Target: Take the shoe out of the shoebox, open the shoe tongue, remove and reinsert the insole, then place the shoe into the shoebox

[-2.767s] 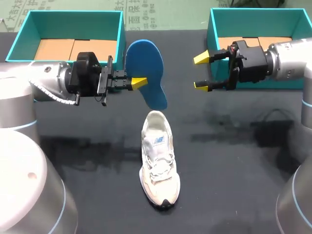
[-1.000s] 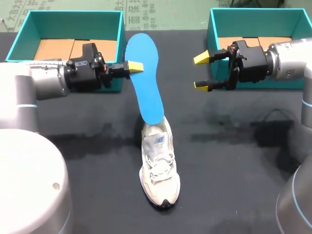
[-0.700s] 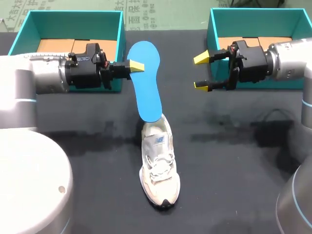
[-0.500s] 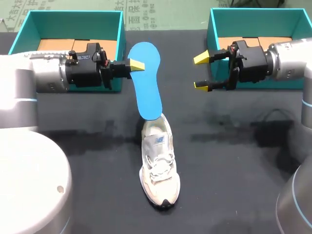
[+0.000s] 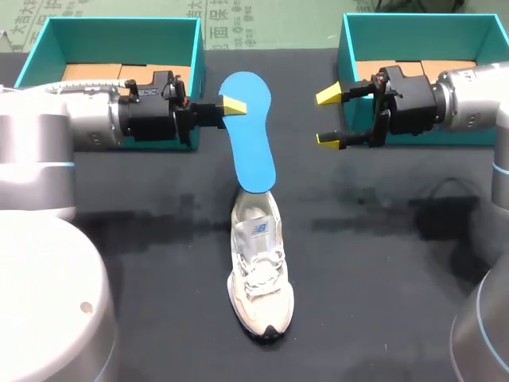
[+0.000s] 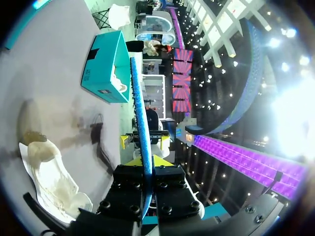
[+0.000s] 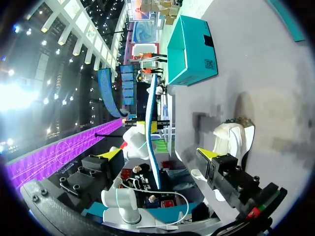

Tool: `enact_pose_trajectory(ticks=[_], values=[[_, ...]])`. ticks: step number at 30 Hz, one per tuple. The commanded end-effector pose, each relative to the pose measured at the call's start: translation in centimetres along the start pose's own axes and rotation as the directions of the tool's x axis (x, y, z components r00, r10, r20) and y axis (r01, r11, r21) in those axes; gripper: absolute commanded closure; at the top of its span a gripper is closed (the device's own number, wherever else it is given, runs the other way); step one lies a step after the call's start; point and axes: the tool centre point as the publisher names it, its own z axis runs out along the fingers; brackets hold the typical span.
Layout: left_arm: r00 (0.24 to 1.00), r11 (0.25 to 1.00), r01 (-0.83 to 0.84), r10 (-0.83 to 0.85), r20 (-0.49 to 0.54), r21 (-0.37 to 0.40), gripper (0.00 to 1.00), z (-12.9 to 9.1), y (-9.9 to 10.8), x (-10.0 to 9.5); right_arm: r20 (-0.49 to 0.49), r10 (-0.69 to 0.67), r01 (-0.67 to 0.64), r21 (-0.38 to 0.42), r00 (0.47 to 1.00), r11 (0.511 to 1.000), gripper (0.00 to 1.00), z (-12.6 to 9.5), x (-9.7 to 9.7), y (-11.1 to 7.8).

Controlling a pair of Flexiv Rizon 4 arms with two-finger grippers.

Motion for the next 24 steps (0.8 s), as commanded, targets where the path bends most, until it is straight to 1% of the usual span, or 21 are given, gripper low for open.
enact_pose_trajectory(ticks=[1, 3, 5, 8, 13, 19, 24], values=[[1.000, 1.000, 0.000, 0.000, 0.001, -0.005, 1.00, 0.2, -0.2, -0.1, 0.003, 0.001, -0.001, 0.000, 1.000, 1.000, 0.00, 0.1, 0.0, 0.0], [1.000, 1.000, 0.000, 0.000, 0.001, -0.005, 1.00, 0.2, -0.2, -0.1, 0.003, 0.001, -0.001, 0.000, 1.000, 1.000, 0.00, 0.1, 0.0, 0.0], [1.000, 1.000, 0.000, 0.000, 0.001, -0.005, 1.00, 0.2, -0.2, -0.1, 0.046, -0.014, 0.014, -0.006, 0.999, 1.000, 0.00, 0.0, 0.4, -0.1], [1.000, 1.000, 0.000, 0.000, 0.001, -0.005, 1.00, 0.2, -0.2, -0.1, 0.140, -0.015, 0.017, -0.013, 0.990, 1.000, 0.00, -0.1, 1.6, -0.2], [1.000, 1.000, 0.000, 0.000, 0.001, -0.005, 1.00, 0.2, -0.2, -0.1, 0.301, -0.012, 0.013, -0.001, 0.953, 1.000, 0.00, -0.2, 3.6, 0.1], [1.000, 1.000, 0.000, 0.000, 0.001, -0.005, 1.00, 0.2, -0.2, -0.1, 0.481, 0.022, -0.031, 0.010, 0.877, 0.999, 0.00, 0.0, 5.5, 0.7], [1.000, 1.000, 0.000, 0.000, 0.001, -0.005, 1.00, 0.2, -0.2, -0.1, 0.620, 0.050, -0.066, 0.003, 0.783, 0.998, 0.00, 0.6, 6.9, 1.2]])
